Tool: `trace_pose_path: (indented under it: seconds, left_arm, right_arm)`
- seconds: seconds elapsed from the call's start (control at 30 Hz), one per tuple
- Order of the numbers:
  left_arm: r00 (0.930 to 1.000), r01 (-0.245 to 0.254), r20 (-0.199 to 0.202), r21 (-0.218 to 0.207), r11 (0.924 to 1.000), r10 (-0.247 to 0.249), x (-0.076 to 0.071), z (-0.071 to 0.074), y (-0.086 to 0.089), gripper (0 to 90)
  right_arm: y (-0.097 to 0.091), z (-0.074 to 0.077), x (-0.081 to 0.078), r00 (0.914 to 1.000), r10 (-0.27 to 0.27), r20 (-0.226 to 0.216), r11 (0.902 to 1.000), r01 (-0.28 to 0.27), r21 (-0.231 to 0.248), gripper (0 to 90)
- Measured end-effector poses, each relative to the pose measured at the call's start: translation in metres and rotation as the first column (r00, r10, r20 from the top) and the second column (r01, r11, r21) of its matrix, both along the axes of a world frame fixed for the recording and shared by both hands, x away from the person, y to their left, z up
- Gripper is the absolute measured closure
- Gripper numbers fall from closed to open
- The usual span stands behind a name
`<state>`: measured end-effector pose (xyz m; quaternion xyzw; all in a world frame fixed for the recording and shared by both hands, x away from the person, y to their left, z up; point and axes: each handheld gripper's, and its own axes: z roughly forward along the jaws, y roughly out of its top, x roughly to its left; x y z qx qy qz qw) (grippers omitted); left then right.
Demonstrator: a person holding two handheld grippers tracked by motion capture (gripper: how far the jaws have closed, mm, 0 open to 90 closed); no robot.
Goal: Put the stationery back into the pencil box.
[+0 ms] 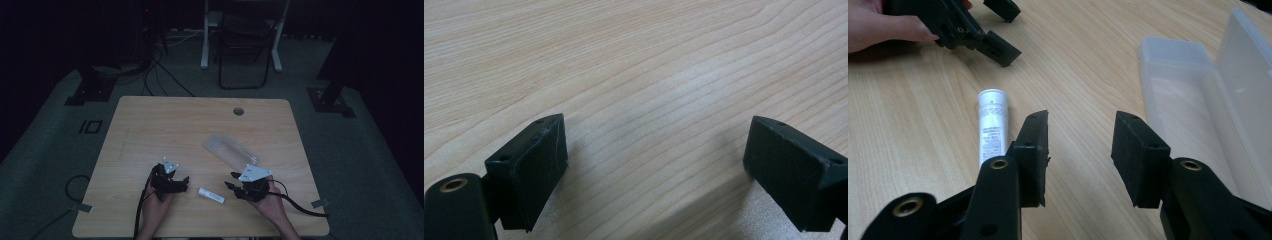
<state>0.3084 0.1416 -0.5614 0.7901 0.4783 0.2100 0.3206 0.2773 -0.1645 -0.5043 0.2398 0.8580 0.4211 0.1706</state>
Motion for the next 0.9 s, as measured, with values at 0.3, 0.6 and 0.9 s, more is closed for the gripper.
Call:
trace_pose_path:
  seconds: [0.3, 0.6, 0.9]
  left_arm:
    - [1.0000, 0.000, 0.000, 0.000, 1.0000, 0.000, 0.000, 0.000, 0.000, 10.8]
    - [1.0000, 0.001, -0.001, 0.002, 1.0000, -0.001, 0.000, 0.000, 0.000, 10.8]
    - [1.0000, 0.001, -0.001, 0.001, 1.0000, -0.001, 0.000, 0.000, 0.000, 10.8]
  right_arm:
    - [0.004, -0.003, -0.003, 0.9996, 0.017, -0.023, 0.9998, -0.017, 0.009, 58.5]
    - [0.015, -0.006, -0.010, 0.9982, 0.053, -0.029, 0.9986, -0.053, -0.005, 59.4]
    - [0.025, -0.016, -0.012, 0.9950, 0.083, -0.057, 0.9965, -0.083, -0.009, 60.5]
